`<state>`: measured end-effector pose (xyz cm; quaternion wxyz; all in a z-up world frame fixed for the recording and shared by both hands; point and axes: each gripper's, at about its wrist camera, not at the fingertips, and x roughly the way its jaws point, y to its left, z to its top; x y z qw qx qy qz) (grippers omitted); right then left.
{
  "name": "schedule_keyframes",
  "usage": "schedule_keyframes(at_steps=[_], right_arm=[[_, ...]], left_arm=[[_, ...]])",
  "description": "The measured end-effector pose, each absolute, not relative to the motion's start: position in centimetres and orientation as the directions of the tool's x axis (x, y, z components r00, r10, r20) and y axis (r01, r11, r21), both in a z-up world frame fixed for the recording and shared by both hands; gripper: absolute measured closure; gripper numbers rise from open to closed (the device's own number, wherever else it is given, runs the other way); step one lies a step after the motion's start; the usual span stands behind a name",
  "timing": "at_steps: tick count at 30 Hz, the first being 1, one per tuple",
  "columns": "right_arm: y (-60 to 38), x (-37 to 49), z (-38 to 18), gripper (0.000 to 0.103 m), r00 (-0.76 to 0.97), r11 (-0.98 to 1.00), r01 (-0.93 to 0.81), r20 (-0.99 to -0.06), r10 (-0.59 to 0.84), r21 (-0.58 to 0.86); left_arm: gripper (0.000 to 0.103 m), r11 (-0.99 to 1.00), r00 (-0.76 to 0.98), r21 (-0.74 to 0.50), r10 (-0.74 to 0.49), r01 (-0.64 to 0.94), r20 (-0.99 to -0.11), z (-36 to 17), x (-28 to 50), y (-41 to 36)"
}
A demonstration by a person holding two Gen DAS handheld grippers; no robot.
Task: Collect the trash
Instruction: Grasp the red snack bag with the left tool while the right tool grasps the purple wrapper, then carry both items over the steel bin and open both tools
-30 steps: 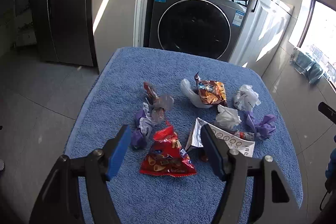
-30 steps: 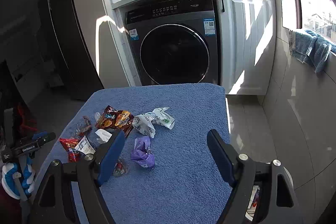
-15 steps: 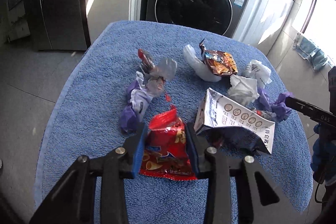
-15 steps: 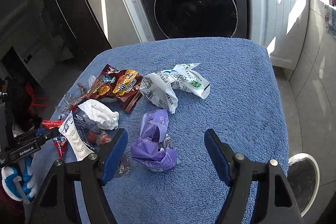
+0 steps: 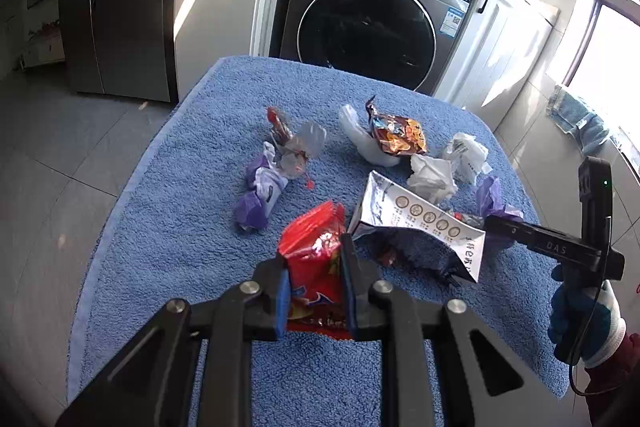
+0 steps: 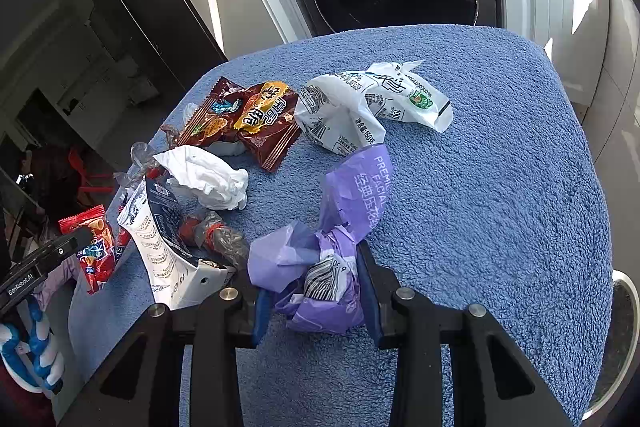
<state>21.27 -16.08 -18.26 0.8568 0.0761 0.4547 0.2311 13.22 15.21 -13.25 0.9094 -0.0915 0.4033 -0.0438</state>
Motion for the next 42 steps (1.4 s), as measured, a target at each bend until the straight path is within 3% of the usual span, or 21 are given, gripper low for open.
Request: schedule_keyframes(at_steps=[13,22,32,42], right_arm=[[-20.8,12.9,-9.4,0.071,0.655,0.893,-0.349,-0.608,0.449,0.284],[-28.6,7.5,-7.0,0.071,0.768,0.934,-0.244,-0.535,0.351,0.263],[-39.9,4.9,-9.4,0.071,0.803,0.962,-0.01,-0.571,0.171,0.273],[-47.6,6.6,-15.7,0.071,0.74,0.949,0.153,-0.668,0.076,0.276]], left_arm=[[0.087,0.979,0.77,-0.198,-0.16,0.045,-0.617,-6.2,8.7,13.6],[0.088,0.964,0.76,-0.161,-0.265,0.211,-0.593,-3.0,8.4,5.8],[0.088,0.866,0.635,-0.12,-0.443,0.485,-0.633,-3.2,11.5,-10.3],[0.087,0.732,0.432,-0.192,-0.569,0.653,-0.7,-7.8,15.8,-27.2]])
